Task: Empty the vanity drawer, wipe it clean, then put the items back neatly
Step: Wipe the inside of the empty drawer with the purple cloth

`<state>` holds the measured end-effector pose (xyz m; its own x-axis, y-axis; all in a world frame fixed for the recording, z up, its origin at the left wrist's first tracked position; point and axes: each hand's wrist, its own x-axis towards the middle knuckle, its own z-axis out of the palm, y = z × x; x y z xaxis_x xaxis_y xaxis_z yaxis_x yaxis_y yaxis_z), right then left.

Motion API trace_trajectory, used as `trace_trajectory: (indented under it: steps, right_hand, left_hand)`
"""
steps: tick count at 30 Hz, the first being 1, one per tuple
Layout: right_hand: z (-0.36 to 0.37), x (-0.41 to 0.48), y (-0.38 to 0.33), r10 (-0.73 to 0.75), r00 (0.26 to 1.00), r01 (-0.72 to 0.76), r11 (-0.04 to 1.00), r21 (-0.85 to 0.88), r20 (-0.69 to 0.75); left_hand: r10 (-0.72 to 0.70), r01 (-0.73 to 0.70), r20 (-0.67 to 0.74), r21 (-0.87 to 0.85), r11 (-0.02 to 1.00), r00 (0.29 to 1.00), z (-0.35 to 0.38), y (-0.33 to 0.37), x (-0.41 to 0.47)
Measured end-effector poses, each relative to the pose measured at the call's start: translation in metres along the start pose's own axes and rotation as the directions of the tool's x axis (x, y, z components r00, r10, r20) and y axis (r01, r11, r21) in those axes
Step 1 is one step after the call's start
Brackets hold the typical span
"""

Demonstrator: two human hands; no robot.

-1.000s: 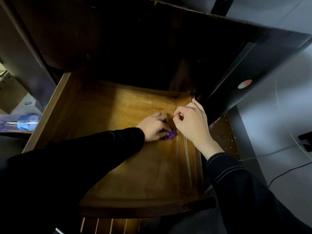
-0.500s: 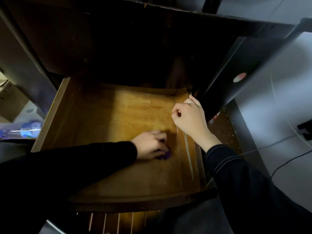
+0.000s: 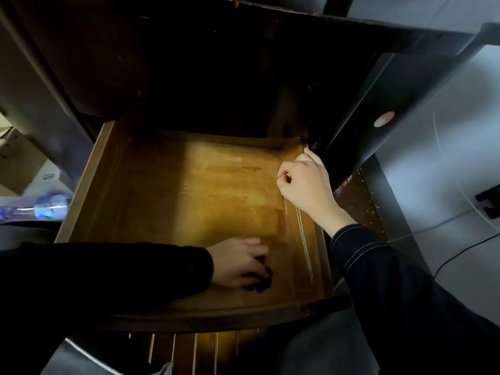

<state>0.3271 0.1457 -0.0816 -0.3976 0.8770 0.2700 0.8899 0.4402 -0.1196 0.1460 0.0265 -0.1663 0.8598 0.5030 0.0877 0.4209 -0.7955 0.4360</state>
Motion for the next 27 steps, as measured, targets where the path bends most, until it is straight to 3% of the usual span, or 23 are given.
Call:
trace_trajectory:
  steps: [2,5,7,11,15,18,22,25,27]
  right_hand:
    - [0.002,0.0,0.001,0.0,1.0,0.0,1.0,0.005,-0.002]
    - [0.003,0.0,0.003,-0.002,1.0,0.002,1.0,0.023,-0.012]
    - [0.003,0.0,0.004,-0.004,1.0,0.005,1.0,0.024,-0.018]
    - [0.0,0.0,0.001,0.007,1.0,-0.006,0.999,0.035,-0.021]
    - [-0.001,-0.001,-0.001,0.014,1.0,-0.014,1.0,0.027,-0.006]
    - [-0.001,0.0,-0.001,0.011,1.0,-0.011,1.0,0.021,-0.008]
    - [0.001,0.0,0.001,0.006,1.0,-0.005,0.999,0.031,-0.015]
    - [0.002,0.0,0.001,-0.009,1.0,0.009,1.0,0.018,-0.02]
    - [0.0,0.0,0.001,-0.012,1.0,0.012,1.0,0.009,-0.012]
  left_hand:
    - [-0.016,0.016,-0.009,0.015,1.0,1.0,-0.009,-0.015,0.007]
    - [-0.273,0.281,-0.157,0.034,0.959,0.949,-0.024,-0.042,0.03]
    - [-0.369,0.383,-0.208,0.028,0.923,0.906,-0.027,-0.047,0.04]
    - [-0.235,0.248,-0.197,0.045,0.968,0.952,-0.014,-0.02,0.024]
    - [-0.005,0.006,0.045,-0.011,1.0,0.999,-0.001,0.012,-0.001]
    - [0.025,-0.024,0.069,-0.018,1.0,0.997,0.001,0.01,0.001]
    - [-0.151,0.157,-0.098,0.055,0.986,0.984,-0.011,-0.022,0.035]
    - [-0.398,0.412,-0.205,0.03,0.911,0.894,-0.023,-0.04,0.064]
    - [-0.438,0.456,-0.233,0.028,0.89,0.868,-0.019,-0.036,0.067]
